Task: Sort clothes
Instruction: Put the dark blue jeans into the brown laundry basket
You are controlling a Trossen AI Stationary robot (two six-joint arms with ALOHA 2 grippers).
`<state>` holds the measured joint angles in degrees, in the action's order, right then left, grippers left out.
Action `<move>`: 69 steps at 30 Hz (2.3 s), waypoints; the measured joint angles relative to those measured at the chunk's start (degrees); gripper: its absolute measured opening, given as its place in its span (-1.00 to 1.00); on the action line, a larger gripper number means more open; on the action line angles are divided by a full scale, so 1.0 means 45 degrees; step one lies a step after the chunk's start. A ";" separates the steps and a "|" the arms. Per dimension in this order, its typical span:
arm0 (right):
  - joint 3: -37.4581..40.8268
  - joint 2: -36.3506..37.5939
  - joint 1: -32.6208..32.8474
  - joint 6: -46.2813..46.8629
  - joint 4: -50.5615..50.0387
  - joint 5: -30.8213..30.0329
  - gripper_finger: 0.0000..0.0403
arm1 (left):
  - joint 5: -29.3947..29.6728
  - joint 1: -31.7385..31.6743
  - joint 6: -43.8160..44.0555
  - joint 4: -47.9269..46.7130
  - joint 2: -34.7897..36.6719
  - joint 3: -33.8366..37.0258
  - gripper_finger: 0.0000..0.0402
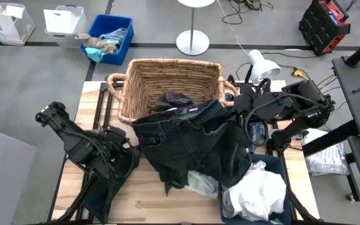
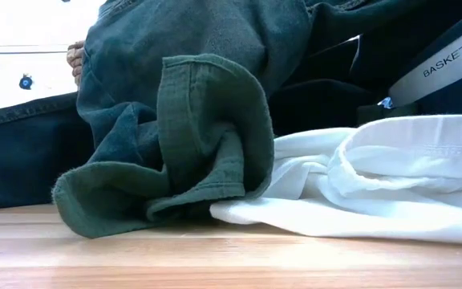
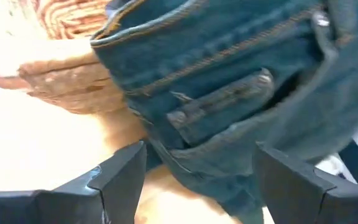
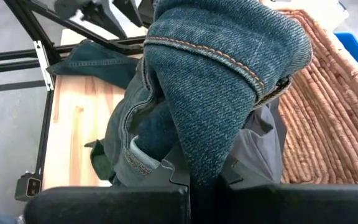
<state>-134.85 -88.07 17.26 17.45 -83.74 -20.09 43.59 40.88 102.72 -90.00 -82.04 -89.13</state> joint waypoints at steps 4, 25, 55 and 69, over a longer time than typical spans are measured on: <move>0.0000 -0.0005 0.0000 0.0000 0.0005 0.0008 -0.96 | 0.0675 0.0245 0.0792 0.0021 0.0431 0.0995 0.33; 0.0000 -0.0019 -0.0002 -0.0005 0.0104 0.0027 -0.95 | 0.5468 0.1724 -0.2725 0.7964 0.4117 0.8847 0.33; 0.0000 -0.0029 -0.0005 -0.0330 0.0500 0.0027 -0.95 | 0.6191 0.0345 -1.1257 2.2232 0.4647 1.3799 0.12; 0.0000 -0.0029 -0.0005 -0.0324 0.0500 -0.0014 -0.95 | 0.4741 -0.0394 -1.5501 2.5597 0.4643 1.3753 -0.78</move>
<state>-134.85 -88.20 17.23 15.99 -81.49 -20.15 64.93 39.11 32.97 25.19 -61.14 -27.24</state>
